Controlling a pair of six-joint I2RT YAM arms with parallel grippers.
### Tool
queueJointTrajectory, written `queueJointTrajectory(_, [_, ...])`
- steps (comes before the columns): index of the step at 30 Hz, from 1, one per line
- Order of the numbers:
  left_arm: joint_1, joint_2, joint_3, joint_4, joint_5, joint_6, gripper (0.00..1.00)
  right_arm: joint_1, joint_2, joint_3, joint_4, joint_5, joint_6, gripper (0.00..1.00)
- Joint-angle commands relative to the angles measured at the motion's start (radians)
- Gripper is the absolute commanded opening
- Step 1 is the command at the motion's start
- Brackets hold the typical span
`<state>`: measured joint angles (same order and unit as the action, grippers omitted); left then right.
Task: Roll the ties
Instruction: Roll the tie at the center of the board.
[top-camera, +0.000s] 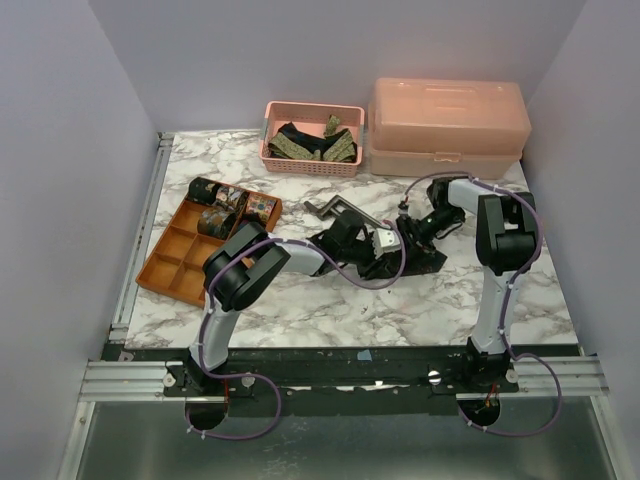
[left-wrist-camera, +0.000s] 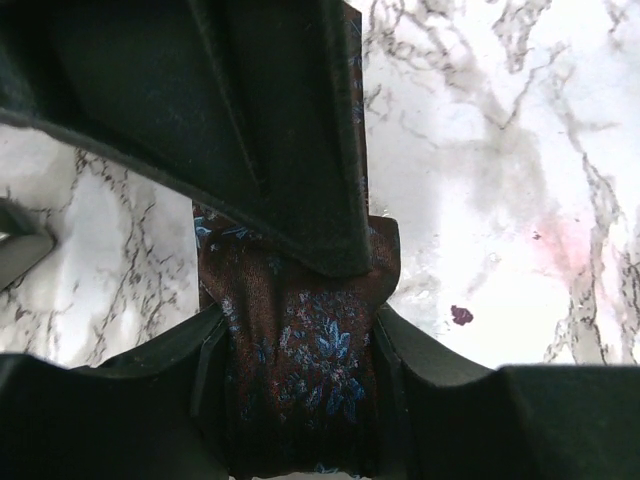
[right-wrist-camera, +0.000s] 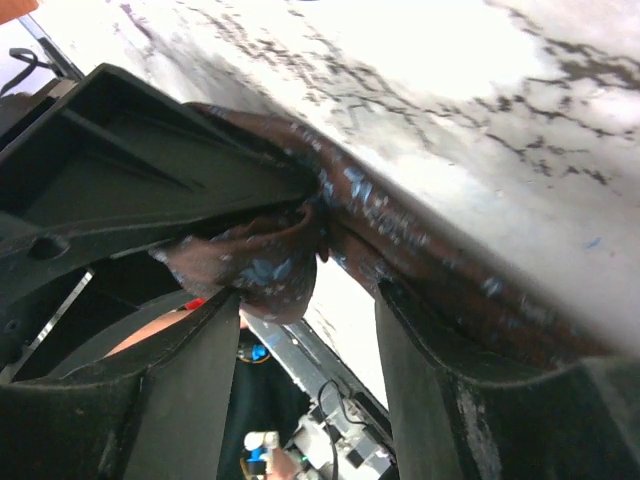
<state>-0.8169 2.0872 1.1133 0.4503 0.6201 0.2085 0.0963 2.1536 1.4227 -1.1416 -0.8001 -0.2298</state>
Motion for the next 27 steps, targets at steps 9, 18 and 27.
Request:
queueJointTrajectory(9, [-0.025,0.026,0.041,-0.341,-0.202,0.053,0.32,0.044,-0.012,0.029,0.023,-0.129,-0.027,0.62])
queueJointTrajectory(18, [0.008,0.007,0.005,-0.235,-0.035,0.043,0.53,-0.020,0.096,-0.002,0.100,0.088,-0.011,0.00])
queueJointTrajectory(27, [0.054,0.027,-0.037,0.161,0.172,-0.102,0.68,-0.066,0.244,0.052,0.041,0.102,-0.060,0.00])
